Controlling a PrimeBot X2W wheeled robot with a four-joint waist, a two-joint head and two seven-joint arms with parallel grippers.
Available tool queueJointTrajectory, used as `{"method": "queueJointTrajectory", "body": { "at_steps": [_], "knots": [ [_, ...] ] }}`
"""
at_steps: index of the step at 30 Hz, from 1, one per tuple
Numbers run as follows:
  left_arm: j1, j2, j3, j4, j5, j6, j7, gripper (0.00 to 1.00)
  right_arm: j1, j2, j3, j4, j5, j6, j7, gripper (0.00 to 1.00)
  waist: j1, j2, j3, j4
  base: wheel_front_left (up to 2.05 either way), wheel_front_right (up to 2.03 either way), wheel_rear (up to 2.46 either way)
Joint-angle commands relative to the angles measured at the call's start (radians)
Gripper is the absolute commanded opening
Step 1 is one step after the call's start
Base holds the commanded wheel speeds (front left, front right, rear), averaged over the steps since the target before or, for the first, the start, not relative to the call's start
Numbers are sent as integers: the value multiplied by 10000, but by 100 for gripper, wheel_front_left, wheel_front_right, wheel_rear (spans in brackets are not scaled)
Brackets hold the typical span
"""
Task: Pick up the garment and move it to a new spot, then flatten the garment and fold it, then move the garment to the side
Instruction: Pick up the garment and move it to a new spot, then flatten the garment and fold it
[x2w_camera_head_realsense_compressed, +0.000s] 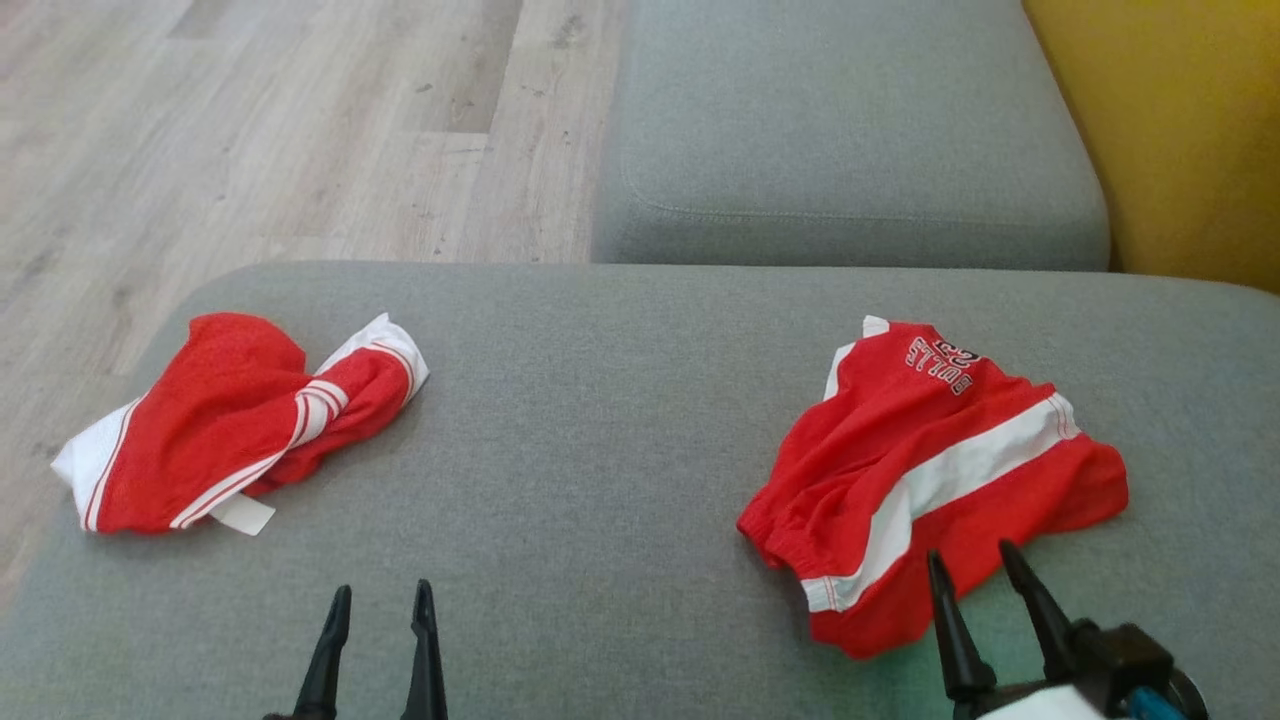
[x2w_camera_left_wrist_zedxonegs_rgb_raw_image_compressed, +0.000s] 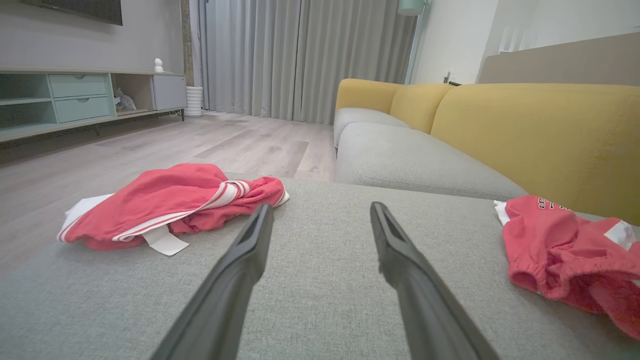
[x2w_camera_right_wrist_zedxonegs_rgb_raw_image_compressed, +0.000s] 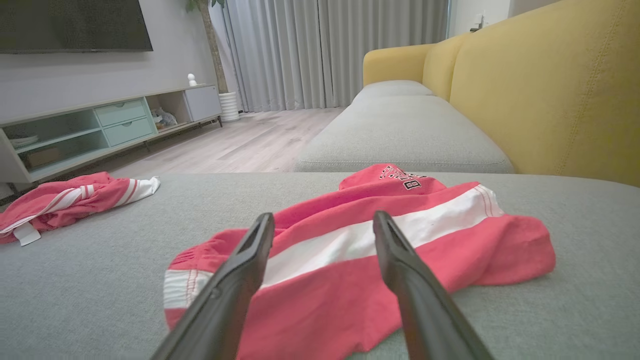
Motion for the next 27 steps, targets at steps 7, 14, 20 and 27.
{"method": "queueJointTrajectory", "body": {
  "at_steps": [7,14,20,27],
  "knots": [
    [-230,-222,486,-92,756,-349,-53,100,45,-49,240,-362,139,-9,-38,100,1,-1,-98,-24,0,0,0],
    [-177,-255,518,25,1042,-422,-53,100,146,-49,159,-345,180,-9,-38,100,1,-1,-113,-96,0,0,0],
    [-224,-264,543,94,1107,-423,-53,100,204,-49,133,-329,273,-9,-38,100,1,-1,-104,-164,0,0,0],
    [-240,-266,592,105,1111,-403,-53,100,190,-49,151,-314,294,-9,-38,100,1,-1,-80,-258,0,0,0]
  ]
}}
